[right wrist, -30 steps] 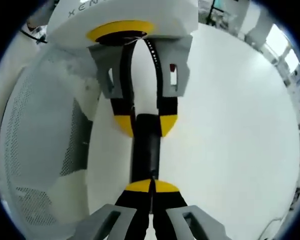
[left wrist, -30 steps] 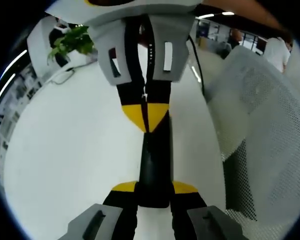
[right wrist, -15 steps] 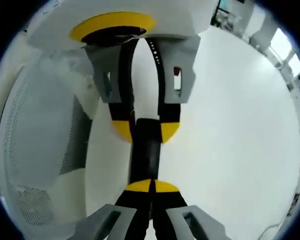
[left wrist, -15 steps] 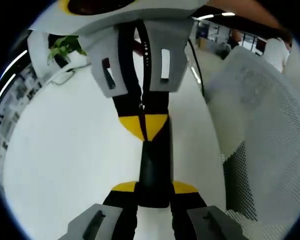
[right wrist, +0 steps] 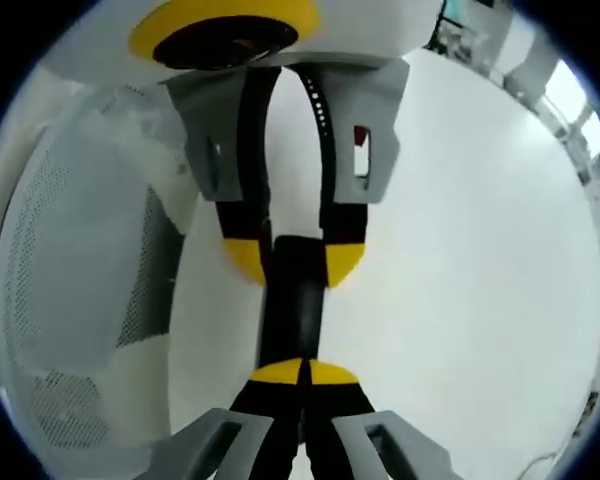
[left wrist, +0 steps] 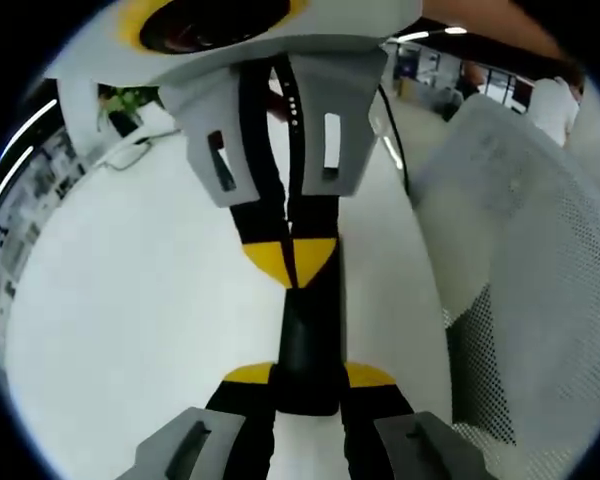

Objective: Press the specified remote control buttons in sequence, fully releasing each button before pressing the next.

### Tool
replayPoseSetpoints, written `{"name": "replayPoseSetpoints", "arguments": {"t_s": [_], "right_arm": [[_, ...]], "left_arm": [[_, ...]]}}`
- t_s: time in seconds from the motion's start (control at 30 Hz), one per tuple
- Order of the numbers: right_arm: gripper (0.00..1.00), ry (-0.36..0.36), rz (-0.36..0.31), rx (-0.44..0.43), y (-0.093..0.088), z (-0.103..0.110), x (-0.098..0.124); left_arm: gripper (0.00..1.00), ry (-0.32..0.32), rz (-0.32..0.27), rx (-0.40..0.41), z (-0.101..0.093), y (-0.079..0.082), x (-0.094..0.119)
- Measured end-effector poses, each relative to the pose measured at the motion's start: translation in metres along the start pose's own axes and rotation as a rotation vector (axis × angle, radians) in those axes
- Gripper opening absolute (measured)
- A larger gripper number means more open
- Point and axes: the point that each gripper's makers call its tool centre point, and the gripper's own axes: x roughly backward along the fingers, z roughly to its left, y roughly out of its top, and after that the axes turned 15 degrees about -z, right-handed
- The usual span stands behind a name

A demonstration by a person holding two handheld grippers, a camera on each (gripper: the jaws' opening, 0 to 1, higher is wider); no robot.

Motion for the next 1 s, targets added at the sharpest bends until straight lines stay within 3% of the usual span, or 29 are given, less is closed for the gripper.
{"name": "replayPoseSetpoints", "arguments": {"t_s": [0.53, 1.0], "right_arm": [[0.0, 0.026, 0.007, 0.011, -0.0004, -0.0004, -0.0003], [0.0, -0.007, 0.001, 0.013, -0.0025, -0.0001, 0.0056]], "left_arm": [[0.23, 0.004, -0.021, 0.007, 0.0012, 0.0012, -0.0008], [0.23, 0.005, -0.022, 0.005, 0.0006, 0.0017, -0.0009]]}}
